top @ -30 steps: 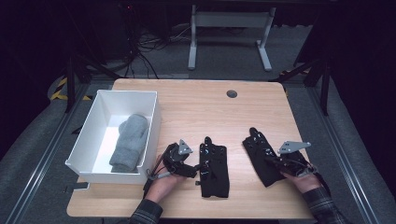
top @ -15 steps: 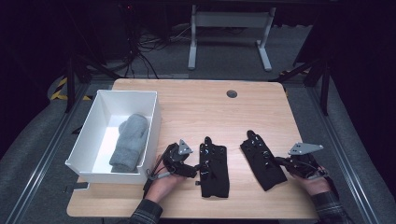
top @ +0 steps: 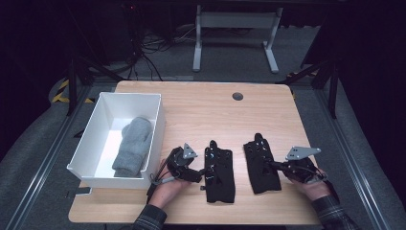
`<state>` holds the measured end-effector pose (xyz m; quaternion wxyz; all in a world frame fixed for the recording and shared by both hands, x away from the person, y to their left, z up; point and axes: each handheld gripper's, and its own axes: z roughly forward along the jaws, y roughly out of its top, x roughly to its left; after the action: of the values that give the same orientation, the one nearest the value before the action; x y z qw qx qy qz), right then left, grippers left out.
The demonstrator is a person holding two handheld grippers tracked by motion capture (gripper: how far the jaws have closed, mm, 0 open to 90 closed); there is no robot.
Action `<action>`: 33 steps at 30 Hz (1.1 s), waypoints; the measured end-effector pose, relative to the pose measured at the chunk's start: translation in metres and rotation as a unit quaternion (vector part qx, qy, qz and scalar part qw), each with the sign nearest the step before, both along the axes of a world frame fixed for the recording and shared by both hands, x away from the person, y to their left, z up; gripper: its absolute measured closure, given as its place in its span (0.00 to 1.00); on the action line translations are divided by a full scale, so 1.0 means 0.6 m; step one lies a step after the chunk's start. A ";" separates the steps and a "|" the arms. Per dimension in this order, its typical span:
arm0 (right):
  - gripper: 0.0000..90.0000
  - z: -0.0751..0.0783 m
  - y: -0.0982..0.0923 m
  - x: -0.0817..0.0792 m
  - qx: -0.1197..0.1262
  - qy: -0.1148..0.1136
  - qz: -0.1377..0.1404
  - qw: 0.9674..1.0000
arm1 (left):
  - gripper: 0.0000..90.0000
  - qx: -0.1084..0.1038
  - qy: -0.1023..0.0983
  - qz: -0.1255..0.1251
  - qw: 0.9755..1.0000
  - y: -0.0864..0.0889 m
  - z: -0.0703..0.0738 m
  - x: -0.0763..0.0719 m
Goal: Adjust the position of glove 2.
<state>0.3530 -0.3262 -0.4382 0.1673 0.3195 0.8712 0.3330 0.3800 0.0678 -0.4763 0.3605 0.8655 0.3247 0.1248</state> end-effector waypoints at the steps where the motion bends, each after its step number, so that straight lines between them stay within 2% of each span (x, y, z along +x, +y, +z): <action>1: 1.00 0.002 0.002 0.004 0.004 -0.002 0.002 1.000 | 0.12 0.000 0.000 0.000 1.000 0.000 0.000 0.000; 8: 1.00 0.005 0.022 0.044 0.009 -0.006 -0.002 1.000 | 0.12 -0.001 0.001 -0.001 1.000 0.000 0.000 0.000; 12: 1.00 -0.013 0.031 0.064 -0.011 0.018 0.000 1.000 | 0.12 -0.001 0.001 0.000 1.000 0.000 0.000 0.000; 15: 1.00 -0.020 0.037 0.063 -0.012 0.023 0.001 1.000 | 0.12 -0.001 0.001 0.000 1.000 0.000 0.000 0.000; 19: 1.00 -0.021 0.061 0.056 -0.013 0.022 0.007 1.000 | 0.12 0.000 0.001 0.000 1.000 0.000 0.000 0.000; 25: 1.00 -0.020 0.093 0.041 -0.017 0.025 0.030 0.999 | 0.12 -0.001 0.001 0.000 1.000 0.000 0.000 0.000; 33: 1.00 -0.020 0.111 0.030 -0.015 0.028 0.052 0.998 | 0.12 0.000 0.001 -0.001 1.000 0.000 0.000 0.000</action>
<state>0.3710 -0.2595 -0.4503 0.1303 0.2808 0.8958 0.3190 0.3802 0.0679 -0.4762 0.3603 0.8659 0.3243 0.1231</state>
